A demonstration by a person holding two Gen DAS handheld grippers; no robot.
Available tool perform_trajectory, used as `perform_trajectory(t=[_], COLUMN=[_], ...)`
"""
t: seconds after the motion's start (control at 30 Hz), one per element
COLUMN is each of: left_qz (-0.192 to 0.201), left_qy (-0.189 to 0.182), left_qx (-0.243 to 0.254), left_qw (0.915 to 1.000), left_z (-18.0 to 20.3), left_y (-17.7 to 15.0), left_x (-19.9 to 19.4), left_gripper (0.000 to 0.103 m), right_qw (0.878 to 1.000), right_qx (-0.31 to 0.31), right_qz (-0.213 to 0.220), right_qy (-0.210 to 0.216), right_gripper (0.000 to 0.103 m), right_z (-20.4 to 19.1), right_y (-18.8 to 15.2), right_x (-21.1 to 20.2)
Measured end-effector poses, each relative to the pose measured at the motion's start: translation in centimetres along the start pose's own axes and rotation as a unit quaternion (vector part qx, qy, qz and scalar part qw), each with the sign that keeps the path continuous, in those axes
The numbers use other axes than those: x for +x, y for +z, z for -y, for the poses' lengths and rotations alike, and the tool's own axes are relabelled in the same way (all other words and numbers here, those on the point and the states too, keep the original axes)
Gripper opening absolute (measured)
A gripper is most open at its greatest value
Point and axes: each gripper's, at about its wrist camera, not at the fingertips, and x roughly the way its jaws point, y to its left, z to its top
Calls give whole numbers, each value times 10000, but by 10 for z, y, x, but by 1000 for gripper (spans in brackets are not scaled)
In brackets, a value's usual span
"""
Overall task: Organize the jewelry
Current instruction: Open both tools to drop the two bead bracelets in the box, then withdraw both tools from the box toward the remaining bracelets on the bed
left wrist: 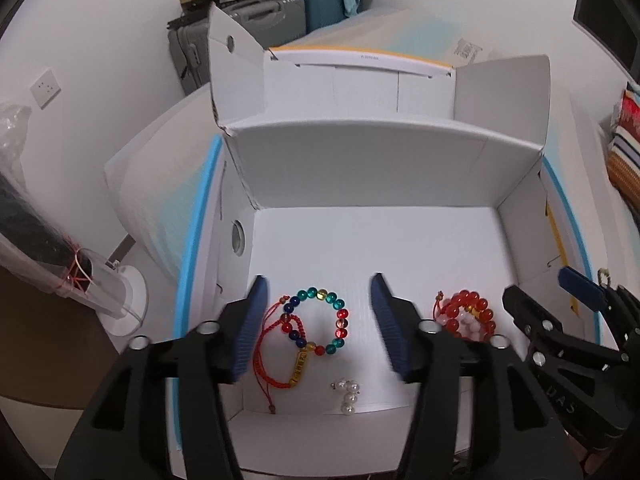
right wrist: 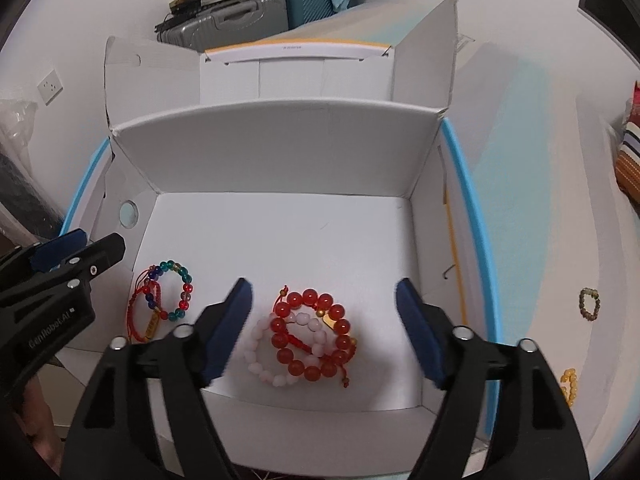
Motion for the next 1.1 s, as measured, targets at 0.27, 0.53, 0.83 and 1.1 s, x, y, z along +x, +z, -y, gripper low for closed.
perform_trajectory(t=[0.27,0.53,0.83,1.1], left_qz=[172,409,580,709], left_qy=[-72,-236,-404,-706], left_qx=[-49,81,266,531], left_qw=[9998,9989,9971,9936], left_z=[5,30,61,98], left_y=[0,-2,-4,-9], left_x=[-20,-43,-63,-75], left_gripper=[79,92,97,97], right_qw=[9997,9987,9964,9935], right_qx=[51,132,381,641], right_qz=[214,423,590,645], right_qy=[-117,-258,-480,-680], right_gripper=[86,94,95,95], right_z=[19,42,79,117], right_y=[-8,-18,-34,-52], right_x=[-26,-59,-90,-113])
